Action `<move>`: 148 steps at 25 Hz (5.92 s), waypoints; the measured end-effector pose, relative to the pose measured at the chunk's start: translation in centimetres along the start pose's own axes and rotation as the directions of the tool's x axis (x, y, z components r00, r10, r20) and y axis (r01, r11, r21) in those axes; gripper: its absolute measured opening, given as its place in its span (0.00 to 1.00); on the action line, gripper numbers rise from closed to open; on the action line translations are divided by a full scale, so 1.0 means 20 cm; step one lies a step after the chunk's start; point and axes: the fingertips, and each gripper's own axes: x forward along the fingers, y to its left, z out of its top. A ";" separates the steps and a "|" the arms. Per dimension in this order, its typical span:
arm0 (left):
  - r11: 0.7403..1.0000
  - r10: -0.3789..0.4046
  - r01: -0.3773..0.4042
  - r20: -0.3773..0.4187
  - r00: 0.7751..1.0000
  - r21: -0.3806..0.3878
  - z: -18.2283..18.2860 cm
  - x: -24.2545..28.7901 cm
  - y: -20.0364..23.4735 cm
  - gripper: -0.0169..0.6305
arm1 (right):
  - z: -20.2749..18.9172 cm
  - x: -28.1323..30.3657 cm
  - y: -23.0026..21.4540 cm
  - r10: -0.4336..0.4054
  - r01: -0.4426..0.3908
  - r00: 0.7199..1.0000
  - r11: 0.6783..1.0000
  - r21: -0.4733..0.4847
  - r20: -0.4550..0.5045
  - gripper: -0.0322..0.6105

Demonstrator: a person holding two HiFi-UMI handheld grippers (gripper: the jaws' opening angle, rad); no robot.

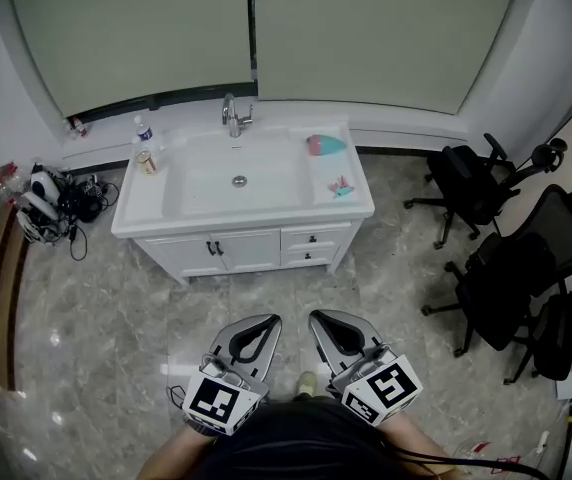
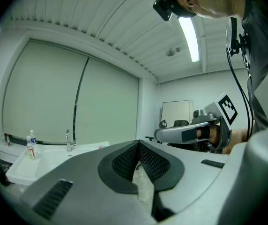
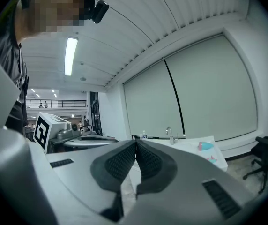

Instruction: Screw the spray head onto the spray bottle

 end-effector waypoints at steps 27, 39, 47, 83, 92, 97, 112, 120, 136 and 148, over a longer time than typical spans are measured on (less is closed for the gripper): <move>0.981 -0.196 0.196 -0.137 0.971 -0.011 -0.07 1.52 0.68 0.10 | -0.01 0.59 -1.42 -0.199 0.211 0.976 0.965 0.156 -0.088 0.05; 0.930 -0.310 0.355 -0.310 0.899 0.098 -0.21 2.47 1.35 0.18 | -0.09 1.19 -2.20 -0.334 0.391 0.913 0.880 0.268 -0.235 0.07; 0.890 -0.108 0.330 -0.556 0.824 0.316 -0.61 3.11 1.68 0.28 | -0.29 1.27 -2.62 -0.262 0.366 0.906 0.881 0.300 -0.333 0.07; 0.559 0.037 0.717 -0.877 0.480 0.416 -1.44 3.88 2.04 0.67 | -1.31 1.43 -3.06 -0.082 0.701 0.686 0.338 0.628 -0.723 0.25; 0.494 0.082 0.736 -0.868 0.490 0.462 -1.46 3.67 2.05 0.67 | -1.45 1.42 -3.08 -0.027 0.836 0.533 0.168 0.522 -0.846 0.31; 0.483 0.090 0.725 -0.851 0.518 0.492 -1.46 3.67 2.05 0.67 | -1.47 1.43 -3.08 0.021 0.885 0.435 0.177 0.431 -0.900 0.32; 0.680 -0.066 0.605 -0.787 0.614 0.415 -1.29 3.53 2.11 0.67 | -1.16 1.36 -3.16 -0.159 0.787 0.590 0.334 0.519 -0.792 0.25; 0.834 -0.164 0.475 -0.695 0.700 0.281 -1.03 3.28 2.05 0.67 | -0.31 1.24 -3.50 -0.470 0.717 0.650 0.640 0.277 -0.597 0.24; 0.900 -0.217 0.367 -0.487 0.846 0.236 -0.50 3.08 1.86 0.67 | 0.63 1.51 -3.30 -0.589 0.523 0.737 0.807 -0.273 -0.330 0.21; 0.901 -0.252 0.365 -0.402 0.880 0.234 -0.33 3.00 1.78 0.67 | 0.61 1.82 -2.90 -0.502 0.297 0.787 0.818 -0.492 -0.359 0.21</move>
